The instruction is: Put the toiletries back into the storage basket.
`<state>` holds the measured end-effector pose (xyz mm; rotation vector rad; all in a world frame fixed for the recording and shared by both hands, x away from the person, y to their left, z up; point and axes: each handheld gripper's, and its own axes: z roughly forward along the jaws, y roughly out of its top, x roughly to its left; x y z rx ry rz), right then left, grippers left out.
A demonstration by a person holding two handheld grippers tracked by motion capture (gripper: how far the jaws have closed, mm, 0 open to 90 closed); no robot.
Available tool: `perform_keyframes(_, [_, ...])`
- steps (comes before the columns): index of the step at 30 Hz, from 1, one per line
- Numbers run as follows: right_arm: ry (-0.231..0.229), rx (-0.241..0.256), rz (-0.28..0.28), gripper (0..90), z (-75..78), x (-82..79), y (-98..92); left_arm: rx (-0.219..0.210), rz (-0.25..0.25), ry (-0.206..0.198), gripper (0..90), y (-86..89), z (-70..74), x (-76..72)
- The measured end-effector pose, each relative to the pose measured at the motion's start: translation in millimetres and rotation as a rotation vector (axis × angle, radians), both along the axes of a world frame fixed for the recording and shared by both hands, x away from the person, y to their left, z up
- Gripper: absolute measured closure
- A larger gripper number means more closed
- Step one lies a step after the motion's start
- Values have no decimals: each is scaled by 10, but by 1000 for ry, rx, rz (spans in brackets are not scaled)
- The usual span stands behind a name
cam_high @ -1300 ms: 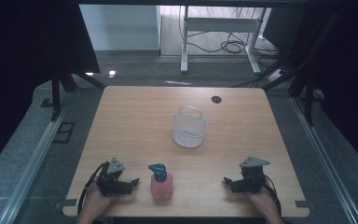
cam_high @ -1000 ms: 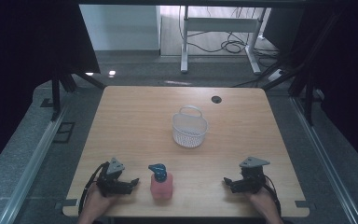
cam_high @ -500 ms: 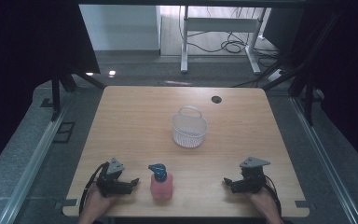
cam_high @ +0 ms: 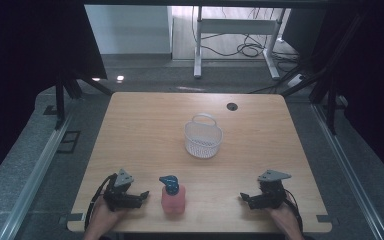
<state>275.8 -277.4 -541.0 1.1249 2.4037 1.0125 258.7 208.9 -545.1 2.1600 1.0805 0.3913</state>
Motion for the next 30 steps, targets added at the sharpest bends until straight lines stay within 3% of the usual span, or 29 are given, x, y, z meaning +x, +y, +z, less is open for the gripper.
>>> perform_keyframes(19, [-14,-6,55,0,72,-122,101,0,1,-1,114,4,1,-4])
perform_keyframes(30, [-24,27,77,0,160,-152,146,0,1,-1,114,4,0,-4])
